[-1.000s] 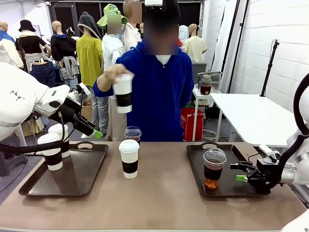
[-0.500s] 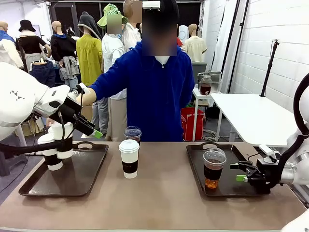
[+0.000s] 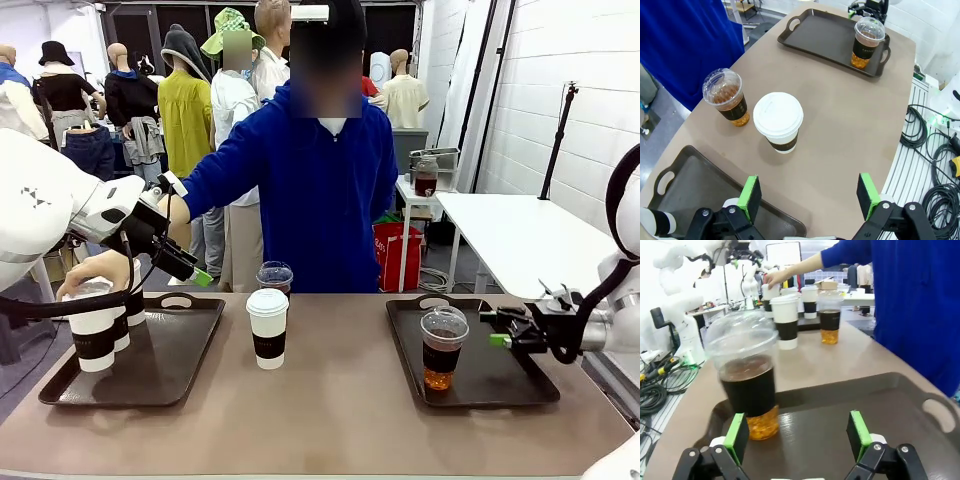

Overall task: Distribute the coffee onto the tray.
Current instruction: Pick up another iced Americano from the middle of the table and place it on the right Handle tray.

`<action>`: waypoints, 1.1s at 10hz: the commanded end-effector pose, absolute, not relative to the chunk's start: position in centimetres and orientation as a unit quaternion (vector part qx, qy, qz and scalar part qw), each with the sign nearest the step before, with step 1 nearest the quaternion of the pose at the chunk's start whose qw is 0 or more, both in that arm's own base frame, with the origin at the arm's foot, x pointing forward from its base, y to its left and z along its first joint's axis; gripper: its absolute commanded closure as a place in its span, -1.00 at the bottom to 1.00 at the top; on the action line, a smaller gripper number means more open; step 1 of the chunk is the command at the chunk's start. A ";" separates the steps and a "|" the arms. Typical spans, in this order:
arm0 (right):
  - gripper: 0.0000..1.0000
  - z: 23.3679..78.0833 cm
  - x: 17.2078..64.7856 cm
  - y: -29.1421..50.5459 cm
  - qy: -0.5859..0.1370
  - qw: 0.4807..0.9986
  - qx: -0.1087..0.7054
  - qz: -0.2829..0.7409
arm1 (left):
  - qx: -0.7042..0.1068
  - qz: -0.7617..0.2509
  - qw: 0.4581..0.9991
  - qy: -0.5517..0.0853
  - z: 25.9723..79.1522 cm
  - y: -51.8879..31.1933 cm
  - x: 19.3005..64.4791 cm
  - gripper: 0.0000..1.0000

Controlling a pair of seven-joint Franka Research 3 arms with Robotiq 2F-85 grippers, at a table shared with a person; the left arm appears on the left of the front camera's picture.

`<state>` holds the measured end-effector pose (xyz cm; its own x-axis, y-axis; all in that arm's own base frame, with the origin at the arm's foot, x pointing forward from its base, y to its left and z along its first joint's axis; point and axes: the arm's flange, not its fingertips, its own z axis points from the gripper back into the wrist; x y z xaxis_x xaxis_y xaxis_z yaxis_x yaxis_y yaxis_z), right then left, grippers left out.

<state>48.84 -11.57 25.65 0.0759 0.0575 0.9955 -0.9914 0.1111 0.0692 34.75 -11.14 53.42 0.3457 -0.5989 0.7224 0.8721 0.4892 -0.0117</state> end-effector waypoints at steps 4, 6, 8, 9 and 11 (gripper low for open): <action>-1.00 26.8 58.5 -9.6 -0.511 0.565 0.460 0.455 | -0.213 -0.466 0.790 -0.338 53.3 -11.0 34.9 -1.00; -1.00 27.1 60.0 -6.9 -0.511 0.563 0.461 0.457 | -0.213 -0.466 0.790 -0.338 53.3 -11.0 34.9 -1.00; -1.00 26.8 61.7 -4.9 -0.495 0.557 0.472 0.472 | -0.213 -0.466 0.790 -0.338 53.3 -11.0 34.9 -1.00; -1.00 26.9 62.3 -3.9 -0.493 0.553 0.478 0.473 | -0.213 -0.466 0.790 -0.338 53.3 -11.0 34.9 -1.00; -1.00 27.5 62.6 -1.5 -0.489 0.549 0.482 0.477 | -0.213 -0.466 0.790 -0.338 53.3 -11.0 34.9 -1.00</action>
<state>61.77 -2.16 27.08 0.0451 0.0496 0.9977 -0.9968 0.0677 0.0417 34.74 -11.18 53.43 0.3452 -0.5995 0.7221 0.8723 0.4888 -0.0112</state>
